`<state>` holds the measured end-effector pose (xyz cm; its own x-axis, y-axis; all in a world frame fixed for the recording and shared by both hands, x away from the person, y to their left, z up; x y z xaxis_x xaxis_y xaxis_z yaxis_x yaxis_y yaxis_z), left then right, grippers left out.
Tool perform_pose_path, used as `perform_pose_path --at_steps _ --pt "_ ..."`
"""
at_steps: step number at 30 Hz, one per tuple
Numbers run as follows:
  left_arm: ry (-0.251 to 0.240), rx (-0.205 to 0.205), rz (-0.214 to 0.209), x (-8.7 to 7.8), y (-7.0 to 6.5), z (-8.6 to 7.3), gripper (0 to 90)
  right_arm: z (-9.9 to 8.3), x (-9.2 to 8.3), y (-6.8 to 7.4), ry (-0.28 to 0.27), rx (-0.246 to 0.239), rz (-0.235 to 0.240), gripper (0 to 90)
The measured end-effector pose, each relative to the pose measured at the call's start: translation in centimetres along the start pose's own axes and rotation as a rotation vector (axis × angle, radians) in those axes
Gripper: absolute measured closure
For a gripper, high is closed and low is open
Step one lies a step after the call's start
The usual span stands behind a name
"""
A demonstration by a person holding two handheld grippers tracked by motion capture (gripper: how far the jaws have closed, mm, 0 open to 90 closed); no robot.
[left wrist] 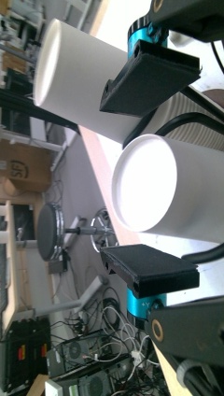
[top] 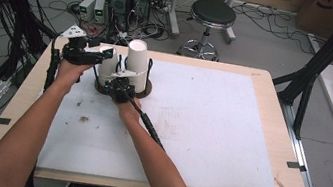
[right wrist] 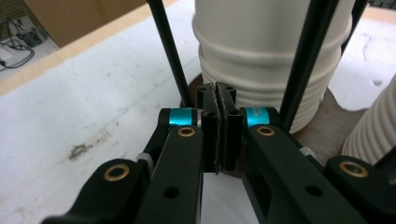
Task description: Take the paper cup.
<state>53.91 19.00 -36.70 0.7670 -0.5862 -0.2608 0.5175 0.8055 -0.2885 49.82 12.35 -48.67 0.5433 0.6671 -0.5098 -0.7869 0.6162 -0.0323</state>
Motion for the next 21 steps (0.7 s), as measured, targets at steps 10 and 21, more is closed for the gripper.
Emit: perform_pose_path --at_steps 10,21 --pt "0.093 0.034 0.072 1.2 0.5 -1.5 32.7 0.5 -0.1 -0.2 -0.024 0.002 -0.025 90.0" --pt "0.073 0.037 0.068 0.6 0.3 -0.8 34.8 0.6 0.0 -0.1 -0.021 0.01 -0.038 90.0"
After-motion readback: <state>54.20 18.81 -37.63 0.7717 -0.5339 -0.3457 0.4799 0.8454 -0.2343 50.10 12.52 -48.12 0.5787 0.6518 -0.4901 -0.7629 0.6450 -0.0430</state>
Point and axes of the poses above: each handheld gripper's, and its own axes: x roughly forward along the jaws, z roughly out of its top, y roughly to its left, the point moved 9 cm from there along x, roughly forward along the jaws, and after that the axes turned 12 degrees about -x, right-handed, at the moved point
